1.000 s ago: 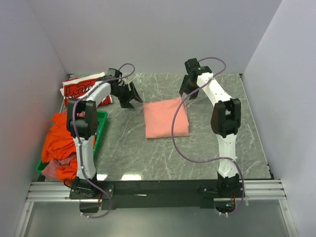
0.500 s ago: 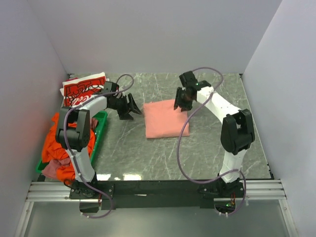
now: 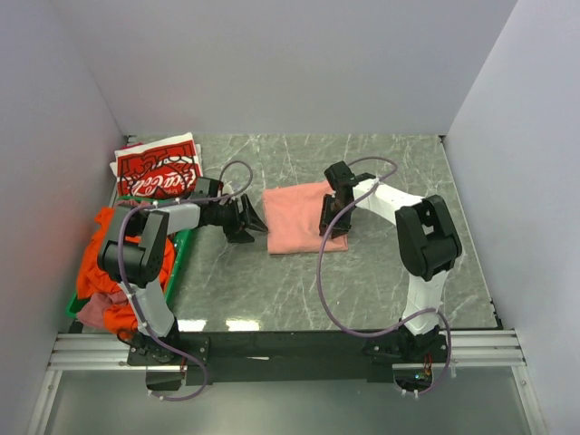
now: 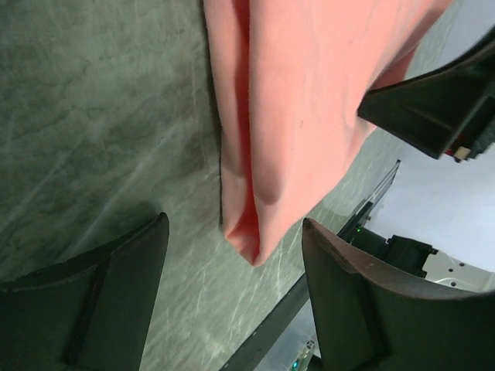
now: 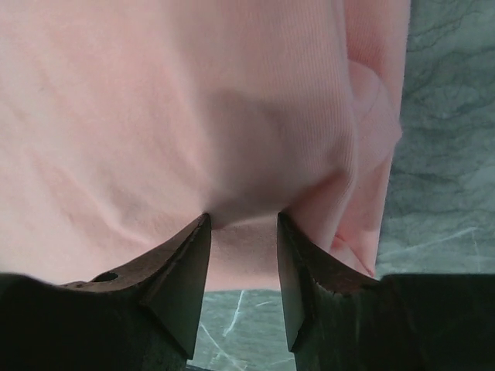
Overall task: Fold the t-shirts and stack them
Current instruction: Fold the tshirt, then neatly place the folded tshirt to the corner
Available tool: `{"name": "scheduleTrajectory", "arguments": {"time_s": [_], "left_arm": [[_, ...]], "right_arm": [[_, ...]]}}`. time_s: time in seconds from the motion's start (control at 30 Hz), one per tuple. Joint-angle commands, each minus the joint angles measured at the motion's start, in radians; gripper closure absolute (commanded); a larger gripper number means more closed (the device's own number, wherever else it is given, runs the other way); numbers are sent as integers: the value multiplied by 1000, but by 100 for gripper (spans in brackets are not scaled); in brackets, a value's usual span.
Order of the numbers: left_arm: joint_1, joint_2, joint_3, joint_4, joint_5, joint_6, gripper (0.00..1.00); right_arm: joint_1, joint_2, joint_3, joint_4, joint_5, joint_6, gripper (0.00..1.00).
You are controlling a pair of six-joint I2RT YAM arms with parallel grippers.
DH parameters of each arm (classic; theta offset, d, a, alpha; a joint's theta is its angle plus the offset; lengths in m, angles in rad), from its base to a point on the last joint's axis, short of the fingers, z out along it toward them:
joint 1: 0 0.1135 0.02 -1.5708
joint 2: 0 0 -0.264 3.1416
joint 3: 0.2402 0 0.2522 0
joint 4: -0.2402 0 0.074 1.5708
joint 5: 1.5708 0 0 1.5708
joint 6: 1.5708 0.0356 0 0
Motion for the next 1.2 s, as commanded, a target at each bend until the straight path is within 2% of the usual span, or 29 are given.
{"name": "scheduleTrajectory", "arguments": {"time_s": [0.0,0.17,0.2,0.43,0.87,1.17], "left_arm": [[1,-26,-40,208,63,-37,25],[-1,13,-136,441,97,-131,24],[-1,22,-149,528,104,-148,24],[-2,111,-213,734,56,-218,22],[-70,128,-212,649,-113,-212,21],[-142,192,-163,638,-107,-232,22]], "right_arm": [[-11,21,-18,22,15,-6,53],[-9,23,-36,25,13,-16,53],[-9,20,-39,25,13,-17,53],[-9,-2,-65,27,12,-26,53],[-9,-13,-48,10,4,-29,53],[-9,-7,-27,4,-3,-23,53]]}}
